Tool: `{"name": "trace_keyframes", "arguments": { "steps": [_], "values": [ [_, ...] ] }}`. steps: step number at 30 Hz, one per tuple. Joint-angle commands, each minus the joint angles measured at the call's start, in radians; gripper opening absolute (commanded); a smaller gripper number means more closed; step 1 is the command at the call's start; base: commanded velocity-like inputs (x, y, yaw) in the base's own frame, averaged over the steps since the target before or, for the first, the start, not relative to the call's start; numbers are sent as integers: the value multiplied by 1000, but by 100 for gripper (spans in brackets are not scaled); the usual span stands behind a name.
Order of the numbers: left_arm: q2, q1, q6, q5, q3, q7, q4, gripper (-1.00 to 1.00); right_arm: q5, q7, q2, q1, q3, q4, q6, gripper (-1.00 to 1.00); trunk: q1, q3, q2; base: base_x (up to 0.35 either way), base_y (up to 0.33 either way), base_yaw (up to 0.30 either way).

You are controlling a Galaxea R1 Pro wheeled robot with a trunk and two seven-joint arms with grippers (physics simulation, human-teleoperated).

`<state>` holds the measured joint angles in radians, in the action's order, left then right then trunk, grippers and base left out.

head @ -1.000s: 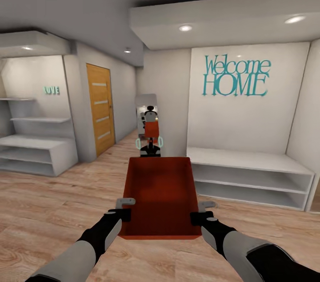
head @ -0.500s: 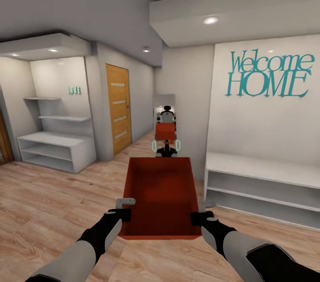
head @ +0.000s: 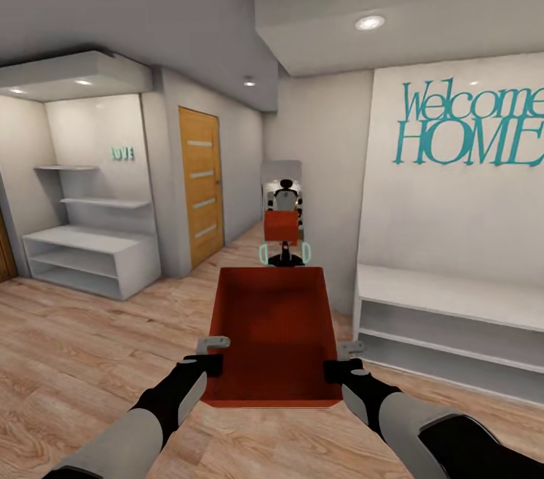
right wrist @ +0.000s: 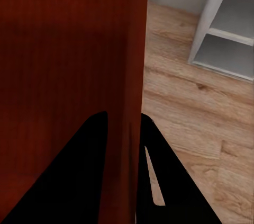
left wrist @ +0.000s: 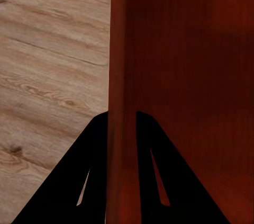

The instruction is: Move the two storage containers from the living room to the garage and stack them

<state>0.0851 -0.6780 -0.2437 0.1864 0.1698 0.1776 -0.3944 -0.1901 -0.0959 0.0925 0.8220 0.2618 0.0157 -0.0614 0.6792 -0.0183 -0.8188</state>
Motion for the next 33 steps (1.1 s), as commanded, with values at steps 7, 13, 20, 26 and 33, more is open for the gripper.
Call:
{"name": "trace_keyframes", "arguments": {
  "steps": [7, 13, 20, 26, 33],
  "values": [
    [-2, -2, 24, 8, -72, 13, -6, -100, -5, 2, 0, 0, -13, 3, -4, -100, 1, -2, -1, 322, 0, 3],
    [-2, -2, 24, 8, -72, 13, -6, -100, -5, 2, 0, 0, -13, 3, -3, -100, 1, -2, -1, 322, 0, 216],
    [-2, -2, 24, 8, -72, 13, -6, -100, -5, 2, 0, 0, -13, 3, -3, -100, 1, -2, -1, 322, 0, 267],
    [-2, -2, 24, 8, -72, 13, -7, -100, -5, 2, -1, 0, -13, 3, -3, -100, 1, -2, -1, 322, 0, 270],
    [-2, -2, 24, 8, -72, 13, -7, -100, -5, 2, -1, 0, -13, 3, -2, -100, 1, -2, -1, 322, 0, 270]
  ]
}}
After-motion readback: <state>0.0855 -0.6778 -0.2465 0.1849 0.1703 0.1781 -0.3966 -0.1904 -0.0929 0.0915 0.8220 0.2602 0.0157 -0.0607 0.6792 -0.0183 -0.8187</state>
